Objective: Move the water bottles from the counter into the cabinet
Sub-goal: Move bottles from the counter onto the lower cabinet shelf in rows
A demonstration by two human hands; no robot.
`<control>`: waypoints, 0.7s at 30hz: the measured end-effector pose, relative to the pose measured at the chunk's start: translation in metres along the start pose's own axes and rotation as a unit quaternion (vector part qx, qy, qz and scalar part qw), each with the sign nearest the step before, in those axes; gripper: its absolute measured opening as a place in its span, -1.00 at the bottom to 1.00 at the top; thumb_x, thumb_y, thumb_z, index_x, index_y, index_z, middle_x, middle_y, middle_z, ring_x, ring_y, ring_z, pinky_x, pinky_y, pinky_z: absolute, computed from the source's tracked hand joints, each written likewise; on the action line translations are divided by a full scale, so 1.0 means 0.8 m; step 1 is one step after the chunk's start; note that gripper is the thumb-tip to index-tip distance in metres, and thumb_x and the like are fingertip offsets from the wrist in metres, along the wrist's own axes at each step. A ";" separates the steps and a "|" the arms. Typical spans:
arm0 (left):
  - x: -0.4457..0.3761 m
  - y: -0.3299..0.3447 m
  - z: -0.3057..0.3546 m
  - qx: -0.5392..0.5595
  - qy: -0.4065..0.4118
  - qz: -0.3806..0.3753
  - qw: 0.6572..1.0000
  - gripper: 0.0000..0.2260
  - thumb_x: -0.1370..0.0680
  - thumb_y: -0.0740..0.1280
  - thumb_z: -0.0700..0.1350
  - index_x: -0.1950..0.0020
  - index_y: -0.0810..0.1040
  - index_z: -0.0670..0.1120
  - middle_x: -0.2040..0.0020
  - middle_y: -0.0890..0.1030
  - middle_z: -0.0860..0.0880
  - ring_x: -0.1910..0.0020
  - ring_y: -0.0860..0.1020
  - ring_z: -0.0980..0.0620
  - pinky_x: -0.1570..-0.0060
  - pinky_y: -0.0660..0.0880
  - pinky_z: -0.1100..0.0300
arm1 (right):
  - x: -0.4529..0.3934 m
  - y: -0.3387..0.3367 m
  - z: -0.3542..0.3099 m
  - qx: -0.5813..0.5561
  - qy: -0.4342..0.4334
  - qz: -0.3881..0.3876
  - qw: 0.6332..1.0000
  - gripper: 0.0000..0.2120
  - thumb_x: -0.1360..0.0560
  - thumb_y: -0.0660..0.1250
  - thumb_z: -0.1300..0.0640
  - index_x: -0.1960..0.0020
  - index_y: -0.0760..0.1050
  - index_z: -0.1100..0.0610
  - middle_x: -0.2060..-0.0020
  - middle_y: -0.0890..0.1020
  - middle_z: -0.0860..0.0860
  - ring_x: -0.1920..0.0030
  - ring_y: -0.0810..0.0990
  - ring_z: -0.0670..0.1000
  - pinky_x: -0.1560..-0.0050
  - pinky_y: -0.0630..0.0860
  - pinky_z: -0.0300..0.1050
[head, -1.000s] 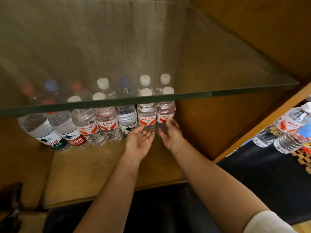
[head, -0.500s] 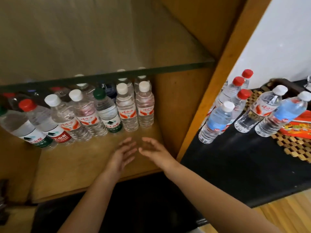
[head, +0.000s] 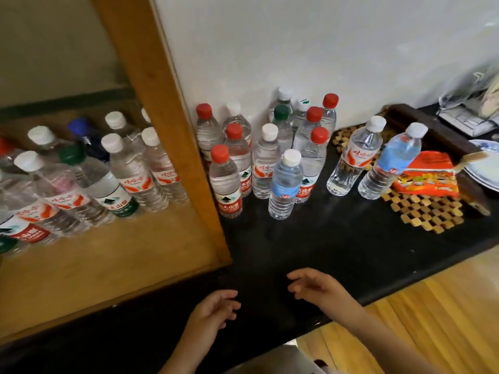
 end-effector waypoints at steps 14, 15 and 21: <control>-0.073 0.022 0.207 0.050 0.188 0.220 0.956 -0.23 -0.48 0.34 -0.30 -0.53 -0.04 -0.02 -0.53 0.11 -0.06 -0.50 0.13 -0.03 -0.46 0.14 -0.06 | -0.057 -0.183 -0.043 -0.036 -0.059 0.180 0.981 -0.69 -0.48 0.32 0.27 -0.20 0.44 0.09 -0.07 0.55 0.09 -0.06 0.55 0.03 -0.06 0.48 -0.12; -0.067 0.018 0.222 0.015 0.214 0.248 0.945 -0.21 -0.46 0.37 -0.28 -0.53 -0.05 -0.01 -0.53 0.09 -0.06 -0.50 0.11 -0.03 -0.47 0.10 -0.05 | -0.065 -0.190 -0.057 -0.038 -0.075 0.192 0.978 -0.64 -0.47 0.34 0.26 -0.24 0.41 0.08 -0.08 0.53 0.06 -0.05 0.54 0.00 -0.07 0.48 -0.11; -0.033 -0.024 0.291 -0.020 0.295 0.396 0.869 -0.18 -0.45 0.38 -0.26 -0.53 -0.08 -0.03 -0.53 0.06 -0.04 -0.51 0.06 -0.01 -0.46 0.04 0.09 | -0.105 -0.223 -0.157 -0.057 -0.219 0.218 0.949 -0.45 -0.41 0.41 0.27 -0.33 0.28 0.14 -0.09 0.47 -0.06 -0.10 0.48 -0.05 -0.12 0.45 -0.14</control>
Point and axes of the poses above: each hand's wrist, its own x-axis away from the middle knuckle, its own y-axis out of the palm, z = x × y, the point moved 10 cm from there along -x, towards the middle knuckle
